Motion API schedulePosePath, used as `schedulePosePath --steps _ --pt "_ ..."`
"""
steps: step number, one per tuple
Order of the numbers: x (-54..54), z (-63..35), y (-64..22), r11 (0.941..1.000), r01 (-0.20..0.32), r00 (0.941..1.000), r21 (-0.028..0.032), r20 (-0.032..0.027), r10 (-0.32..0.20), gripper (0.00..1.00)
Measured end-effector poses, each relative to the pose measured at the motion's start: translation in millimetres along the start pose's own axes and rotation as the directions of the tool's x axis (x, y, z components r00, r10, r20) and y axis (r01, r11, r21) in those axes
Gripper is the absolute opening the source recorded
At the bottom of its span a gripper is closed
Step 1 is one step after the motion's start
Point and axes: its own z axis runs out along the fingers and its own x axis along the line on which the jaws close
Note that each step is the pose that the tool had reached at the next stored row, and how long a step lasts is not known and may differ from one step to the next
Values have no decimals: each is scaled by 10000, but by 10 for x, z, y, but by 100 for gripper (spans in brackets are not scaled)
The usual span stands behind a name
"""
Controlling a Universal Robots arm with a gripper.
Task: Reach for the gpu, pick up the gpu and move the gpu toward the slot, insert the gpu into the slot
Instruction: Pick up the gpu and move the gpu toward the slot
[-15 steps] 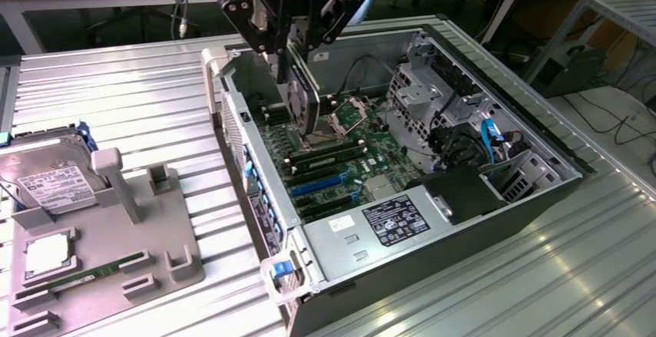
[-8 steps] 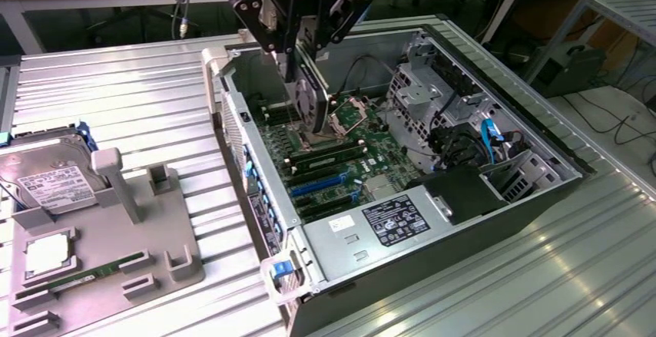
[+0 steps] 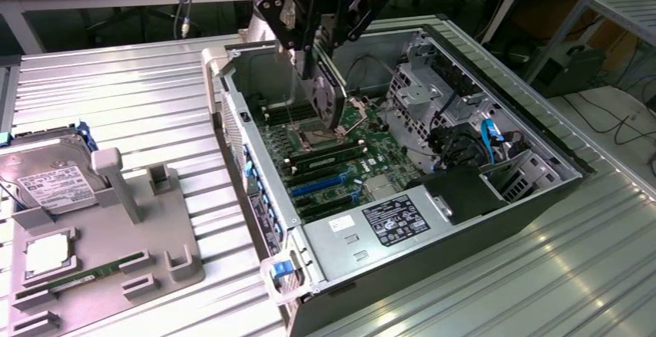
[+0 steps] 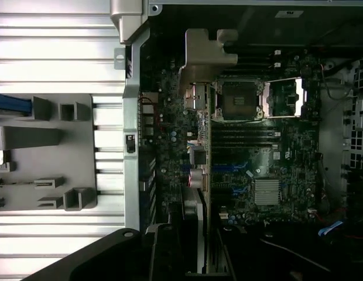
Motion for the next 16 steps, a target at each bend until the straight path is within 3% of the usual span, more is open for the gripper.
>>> schedulePosePath --steps 5,10,12,16 --pt "-254 9 0 10000 -1 10000 0 0 1 28" --pt "-615 34 -1 10000 0 10000 -1 0 0 28" --pt "-836 47 -1 10000 -35 10000 0 1 35 28" --pt "-897 51 -1 10000 -92 10000 1 2 92 28"
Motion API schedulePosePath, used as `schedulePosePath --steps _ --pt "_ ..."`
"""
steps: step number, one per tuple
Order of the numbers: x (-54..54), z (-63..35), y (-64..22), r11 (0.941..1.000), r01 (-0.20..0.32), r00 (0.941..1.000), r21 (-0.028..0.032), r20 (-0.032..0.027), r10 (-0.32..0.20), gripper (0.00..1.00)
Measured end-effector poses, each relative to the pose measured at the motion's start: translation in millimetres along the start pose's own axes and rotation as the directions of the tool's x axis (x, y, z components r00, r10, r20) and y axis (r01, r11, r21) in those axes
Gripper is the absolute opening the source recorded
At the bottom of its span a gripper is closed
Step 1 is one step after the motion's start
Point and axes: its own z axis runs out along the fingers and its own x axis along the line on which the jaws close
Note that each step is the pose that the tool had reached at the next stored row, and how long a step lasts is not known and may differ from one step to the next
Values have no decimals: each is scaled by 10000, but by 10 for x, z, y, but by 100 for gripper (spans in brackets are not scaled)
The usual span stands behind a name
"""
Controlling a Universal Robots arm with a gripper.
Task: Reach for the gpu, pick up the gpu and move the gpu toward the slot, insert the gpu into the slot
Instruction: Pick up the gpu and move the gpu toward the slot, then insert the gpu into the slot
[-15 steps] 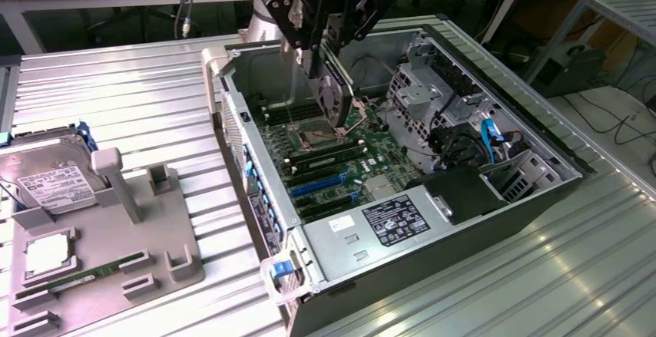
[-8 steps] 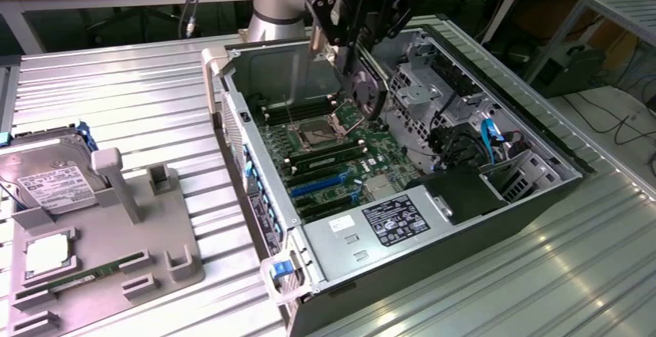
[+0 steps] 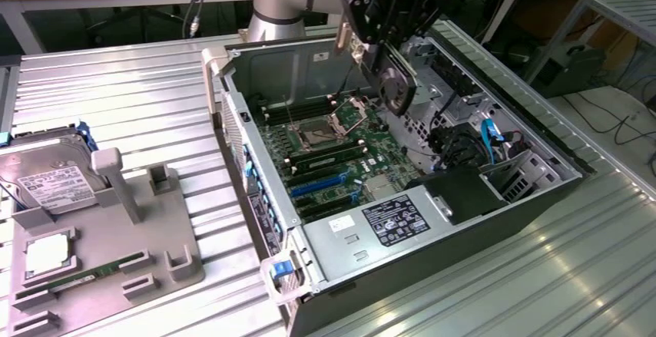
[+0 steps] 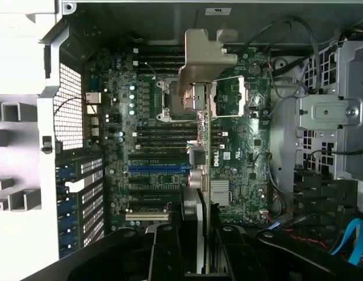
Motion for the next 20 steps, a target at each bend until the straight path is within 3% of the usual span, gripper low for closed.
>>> schedulePosePath --steps 17,20 --pt "-29 2 0 10000 -32 10000 0 0 32 28" --pt "-29 2 0 9998 175 9998 -2 -3 -175 28"
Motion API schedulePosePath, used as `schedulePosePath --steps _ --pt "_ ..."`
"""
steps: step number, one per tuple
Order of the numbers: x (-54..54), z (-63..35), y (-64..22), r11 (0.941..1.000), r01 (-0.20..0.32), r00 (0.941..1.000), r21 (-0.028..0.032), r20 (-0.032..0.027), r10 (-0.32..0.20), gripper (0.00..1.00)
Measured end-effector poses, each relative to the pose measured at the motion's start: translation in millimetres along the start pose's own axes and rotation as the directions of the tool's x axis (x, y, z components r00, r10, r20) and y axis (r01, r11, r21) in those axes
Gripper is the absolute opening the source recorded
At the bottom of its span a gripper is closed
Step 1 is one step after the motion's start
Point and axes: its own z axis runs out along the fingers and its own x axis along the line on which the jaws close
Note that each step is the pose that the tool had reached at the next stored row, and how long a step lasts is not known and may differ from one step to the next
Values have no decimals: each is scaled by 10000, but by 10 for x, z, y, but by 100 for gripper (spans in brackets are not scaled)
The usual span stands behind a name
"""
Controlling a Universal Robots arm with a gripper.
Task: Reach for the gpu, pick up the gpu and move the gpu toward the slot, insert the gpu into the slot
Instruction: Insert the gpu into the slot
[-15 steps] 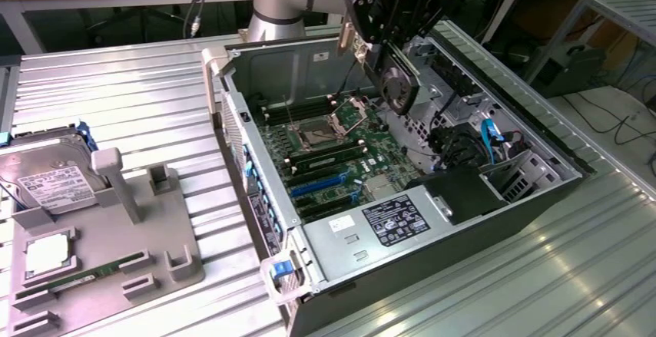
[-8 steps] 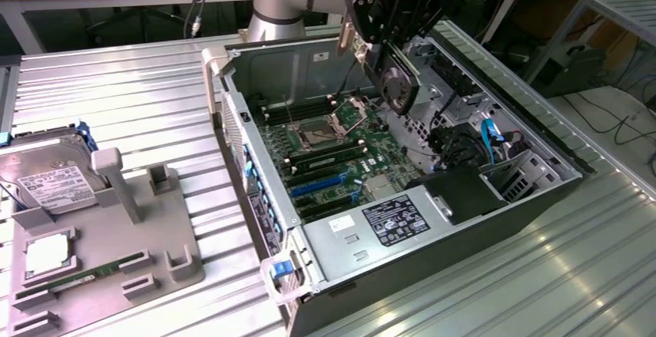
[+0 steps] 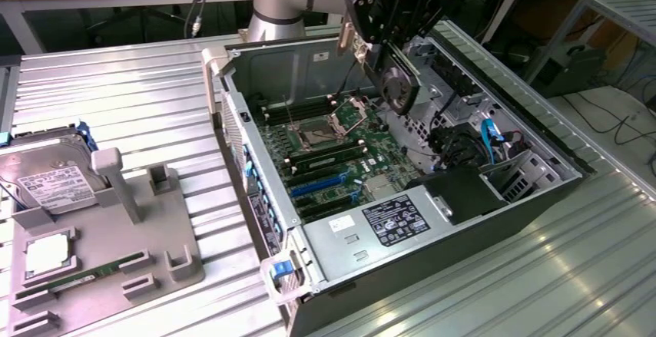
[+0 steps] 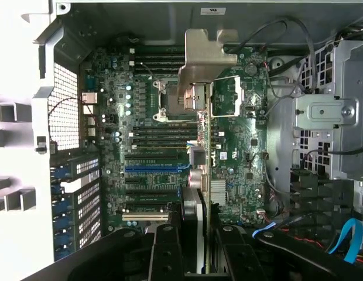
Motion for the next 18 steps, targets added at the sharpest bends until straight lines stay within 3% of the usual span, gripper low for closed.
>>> schedulePosePath --steps 7,12,13,14,18 --pt "0 0 0 9938 1109 9938 -15 -21 -1109 28" --pt "0 0 0 9804 1971 9804 -29 -36 -1971 28" --pt "0 0 0 9666 2564 9666 -39 -47 -2564 28" --pt "0 0 0 9576 2881 9576 -45 -52 -2881 28" --pt "0 0 0 9314 3639 9314 -59 -63 -3639 28"
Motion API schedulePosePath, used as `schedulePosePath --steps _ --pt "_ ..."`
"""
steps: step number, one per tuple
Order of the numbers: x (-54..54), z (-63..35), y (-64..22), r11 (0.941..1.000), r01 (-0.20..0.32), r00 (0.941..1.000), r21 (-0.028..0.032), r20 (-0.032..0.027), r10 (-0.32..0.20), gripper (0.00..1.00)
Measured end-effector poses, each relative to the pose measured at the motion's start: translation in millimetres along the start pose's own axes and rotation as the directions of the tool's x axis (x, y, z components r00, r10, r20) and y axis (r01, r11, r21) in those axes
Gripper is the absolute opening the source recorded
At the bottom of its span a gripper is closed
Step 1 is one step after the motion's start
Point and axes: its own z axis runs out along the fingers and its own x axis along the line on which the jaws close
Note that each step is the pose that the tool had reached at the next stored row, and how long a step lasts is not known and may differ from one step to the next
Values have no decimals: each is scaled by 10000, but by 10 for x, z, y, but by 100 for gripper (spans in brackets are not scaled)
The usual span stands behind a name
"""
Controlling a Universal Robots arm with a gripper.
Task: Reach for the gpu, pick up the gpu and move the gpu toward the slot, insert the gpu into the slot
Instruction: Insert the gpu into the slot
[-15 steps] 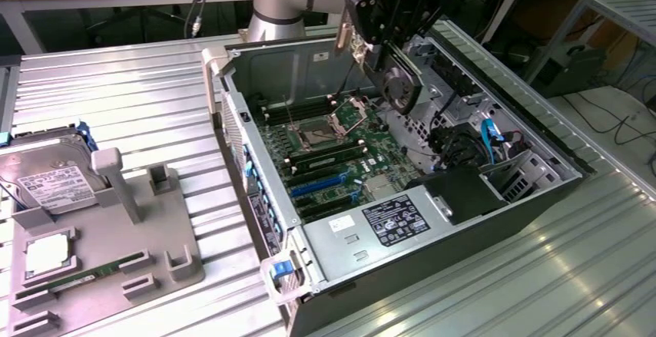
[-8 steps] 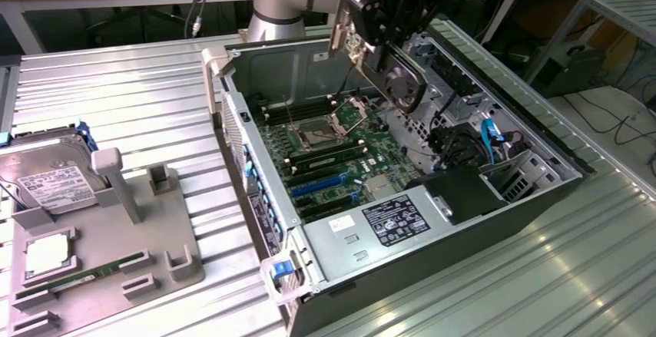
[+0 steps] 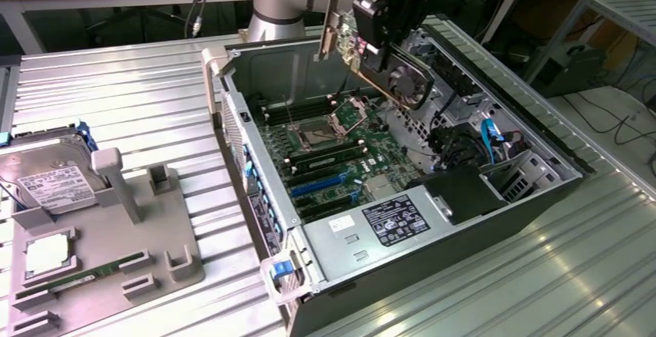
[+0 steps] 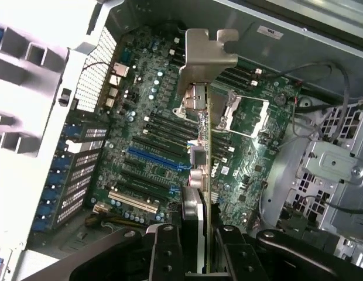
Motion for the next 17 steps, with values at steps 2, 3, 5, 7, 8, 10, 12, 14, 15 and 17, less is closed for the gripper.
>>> schedulePosePath --steps 2,3,5,7,8,10,12,14,15,17 --pt "0 0 0 9993 374 9993 -4 -8 -374 28" --pt "0 0 0 9987 514 9987 -7 -10 -514 28" --pt "0 0 0 9970 772 9970 -11 -14 -772 28" --pt "0 0 0 9927 1207 9927 -17 -23 -1207 28" --pt "0 0 0 9910 1336 9910 -19 -25 -1336 28" --pt "0 0 0 9869 1616 9869 -23 -30 -1616 28" --pt "0 0 0 9822 1880 9822 -28 -34 -1880 28" --pt "0 0 0 9767 2146 9767 -32 -39 -2146 28" --pt "0 0 0 9735 2285 9735 -34 -41 -2286 28" --pt "0 0 0 9670 2546 9670 -39 -45 -2546 28"
